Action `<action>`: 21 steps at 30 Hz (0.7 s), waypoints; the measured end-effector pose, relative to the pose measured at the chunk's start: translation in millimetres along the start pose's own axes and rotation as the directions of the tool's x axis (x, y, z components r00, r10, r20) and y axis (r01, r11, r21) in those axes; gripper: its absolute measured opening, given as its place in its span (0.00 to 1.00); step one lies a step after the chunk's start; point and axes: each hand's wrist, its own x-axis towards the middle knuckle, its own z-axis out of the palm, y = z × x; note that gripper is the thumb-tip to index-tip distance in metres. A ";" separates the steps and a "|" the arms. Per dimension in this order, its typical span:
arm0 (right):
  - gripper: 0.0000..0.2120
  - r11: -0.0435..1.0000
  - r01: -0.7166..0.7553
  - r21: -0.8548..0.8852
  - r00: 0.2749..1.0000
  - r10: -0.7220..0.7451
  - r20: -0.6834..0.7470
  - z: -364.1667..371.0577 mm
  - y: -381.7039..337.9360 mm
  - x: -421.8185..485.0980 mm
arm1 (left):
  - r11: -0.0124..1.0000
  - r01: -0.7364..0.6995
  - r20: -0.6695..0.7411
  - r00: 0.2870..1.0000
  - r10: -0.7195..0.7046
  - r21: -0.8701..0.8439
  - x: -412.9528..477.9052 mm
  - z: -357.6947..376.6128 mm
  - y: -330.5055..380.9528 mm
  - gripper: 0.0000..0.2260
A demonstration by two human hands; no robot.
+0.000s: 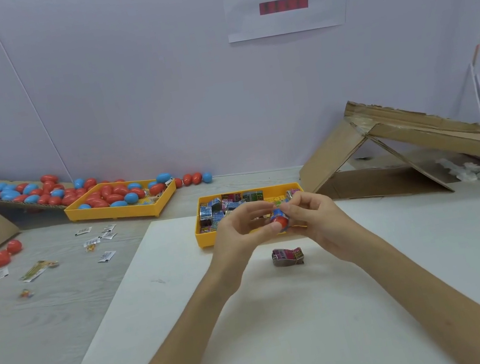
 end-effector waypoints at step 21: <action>0.12 1.000 -0.016 0.023 0.999 0.015 0.040 1.4 2.8 0.2 | 0.914 -0.204 0.002 0.976 0.217 0.351 -2.3 3.4 -4.4 0.16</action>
